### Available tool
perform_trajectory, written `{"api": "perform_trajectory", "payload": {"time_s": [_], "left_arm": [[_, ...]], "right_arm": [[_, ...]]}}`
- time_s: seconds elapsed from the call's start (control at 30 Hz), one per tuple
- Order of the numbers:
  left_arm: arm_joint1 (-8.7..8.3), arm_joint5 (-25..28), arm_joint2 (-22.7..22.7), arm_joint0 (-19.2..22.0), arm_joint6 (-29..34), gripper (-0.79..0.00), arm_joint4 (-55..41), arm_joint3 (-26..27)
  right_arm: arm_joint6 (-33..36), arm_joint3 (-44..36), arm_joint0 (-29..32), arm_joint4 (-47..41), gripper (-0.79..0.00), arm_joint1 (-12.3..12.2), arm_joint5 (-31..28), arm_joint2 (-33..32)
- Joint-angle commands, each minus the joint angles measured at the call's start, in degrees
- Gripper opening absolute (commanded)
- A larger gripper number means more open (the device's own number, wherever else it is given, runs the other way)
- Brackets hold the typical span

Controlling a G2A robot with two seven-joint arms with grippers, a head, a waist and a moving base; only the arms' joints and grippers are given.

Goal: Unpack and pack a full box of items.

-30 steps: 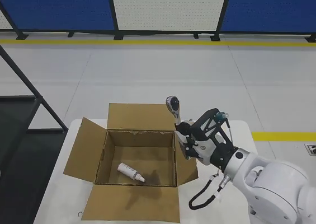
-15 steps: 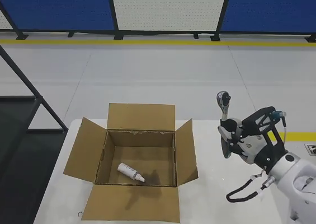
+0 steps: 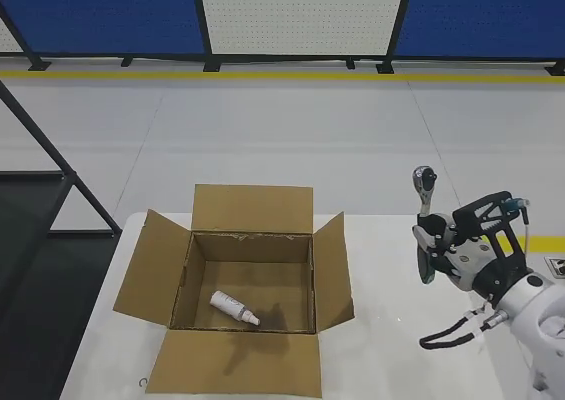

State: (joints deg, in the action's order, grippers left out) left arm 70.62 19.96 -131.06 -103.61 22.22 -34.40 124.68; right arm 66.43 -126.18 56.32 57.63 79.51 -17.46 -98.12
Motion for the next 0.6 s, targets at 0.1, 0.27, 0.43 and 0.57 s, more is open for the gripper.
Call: {"api": "perform_trajectory", "payload": {"time_s": [0.1,0.27,0.43,0.57], "left_arm": [[0.0,0.0,0.0,0.0,0.0,0.0,0.0,0.0],[0.0,0.0,0.0,0.0,0.0,0.0,0.0,0.0],[0.0,0.0,0.0,0.0,0.0,0.0,0.0,0.0],[0.0,0.0,0.0,0.0,0.0,0.0,0.0,0.0]], "right_arm": [[0.0,0.0,0.0,0.0,-0.785,0.0,0.0,0.0],[-2.29,0.32,1.35,1.07,-0.785,-0.25,-0.63,0.76],[-2.06,4.05,0.77,4.09,-0.785,-0.98,0.02,0.84],[0.46,6.48,0.53,5.64,-0.785,-1.65,0.55,-0.4]]}}
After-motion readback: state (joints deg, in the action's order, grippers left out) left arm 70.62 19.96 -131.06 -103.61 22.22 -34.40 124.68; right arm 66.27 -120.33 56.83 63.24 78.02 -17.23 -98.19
